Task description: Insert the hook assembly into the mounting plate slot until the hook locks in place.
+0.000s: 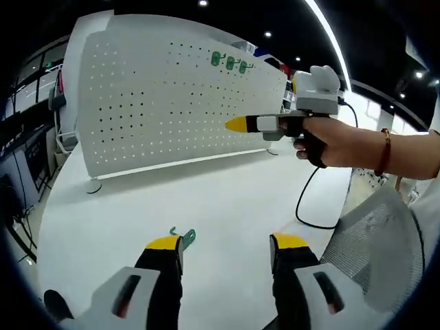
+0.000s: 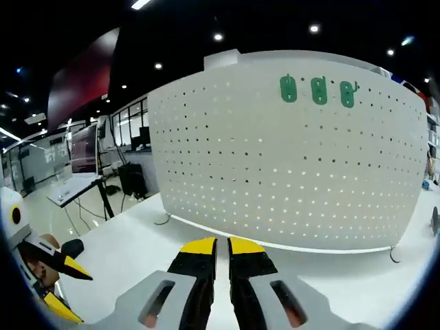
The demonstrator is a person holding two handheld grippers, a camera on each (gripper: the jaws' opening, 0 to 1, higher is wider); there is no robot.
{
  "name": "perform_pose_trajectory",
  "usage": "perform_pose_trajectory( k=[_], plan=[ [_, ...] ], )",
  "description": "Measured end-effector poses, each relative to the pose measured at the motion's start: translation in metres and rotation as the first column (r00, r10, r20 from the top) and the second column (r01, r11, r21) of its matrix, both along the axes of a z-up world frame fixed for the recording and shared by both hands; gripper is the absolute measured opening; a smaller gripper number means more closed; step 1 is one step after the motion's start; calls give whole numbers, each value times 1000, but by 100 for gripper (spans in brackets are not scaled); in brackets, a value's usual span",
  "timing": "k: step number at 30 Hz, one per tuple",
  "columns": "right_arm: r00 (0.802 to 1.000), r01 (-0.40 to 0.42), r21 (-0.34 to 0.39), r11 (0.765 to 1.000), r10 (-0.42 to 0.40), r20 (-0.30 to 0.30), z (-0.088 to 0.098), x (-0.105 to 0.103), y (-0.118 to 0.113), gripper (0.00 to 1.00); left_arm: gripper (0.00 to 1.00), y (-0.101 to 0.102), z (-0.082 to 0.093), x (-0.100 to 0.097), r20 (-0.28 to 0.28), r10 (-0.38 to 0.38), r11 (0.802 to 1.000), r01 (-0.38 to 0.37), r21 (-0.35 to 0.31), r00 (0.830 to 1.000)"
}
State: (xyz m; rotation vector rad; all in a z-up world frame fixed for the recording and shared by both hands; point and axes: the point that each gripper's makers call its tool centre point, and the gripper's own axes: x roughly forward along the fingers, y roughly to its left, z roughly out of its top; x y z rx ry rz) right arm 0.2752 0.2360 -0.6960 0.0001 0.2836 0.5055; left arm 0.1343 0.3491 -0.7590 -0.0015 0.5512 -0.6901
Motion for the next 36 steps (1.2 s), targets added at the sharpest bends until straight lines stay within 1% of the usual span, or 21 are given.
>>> perform_pose_trajectory(
  k=[1,3,5,8,11,14,17,20,24,27,29,33,36],
  plan=[
    [1000,-10,17,1000,10,-12,-1,-1,0,5,53,1,-2,2,-8,-2,1000,2,-1,1000],
    [1000,-12,24,1000,13,-21,-3,-1,-1,6,52,3,-4,5,-9,-2,1000,2,1,1000],
    [1000,-25,14,1000,25,-18,-4,-3,-1,6,52,6,-7,9,-19,8,1000,-8,3,1000],
    [998,-58,35,998,59,-16,-5,-9,3,6,52,6,-10,13,-23,12,1000,-13,-9,1000],
    [998,-68,50,996,69,-14,-7,-12,5,8,51,4,-16,16,-32,1,1000,-1,3,999],
    [996,-77,51,996,79,-38,-14,-15,7,8,50,5,-21,21,-45,9,1000,-9,5,999],
    [996,-77,53,996,79,-48,-18,-17,5,7,49,6,-27,24,-50,10,1000,-9,10,999],
    [995,-77,50,996,80,-54,-20,-18,1,7,48,9,-34,29,-67,27,1000,-26,11,997],
    [994,-75,44,996,78,-71,-24,-18,-8,7,48,14,-44,35,-76,39,999,-37,37,996],
    [994,-65,50,997,69,-83,-27,-17,-15,7,44,16,-48,38,-85,45,999,-42,33,995],
    [994,-66,37,997,69,-83,-29,-19,-16,7,43,17,-52,41,-88,55,998,-52,33,995],
    [993,-65,36,997,68,-101,-35,-21,-18,7,40,18,-61,45,-105,62,998,-59,35,993],
    [992,-61,34,998,64,-108,-38,-23,-20,7,36,18,-66,47,-105,65,997,-61,43,992]
  ],
)
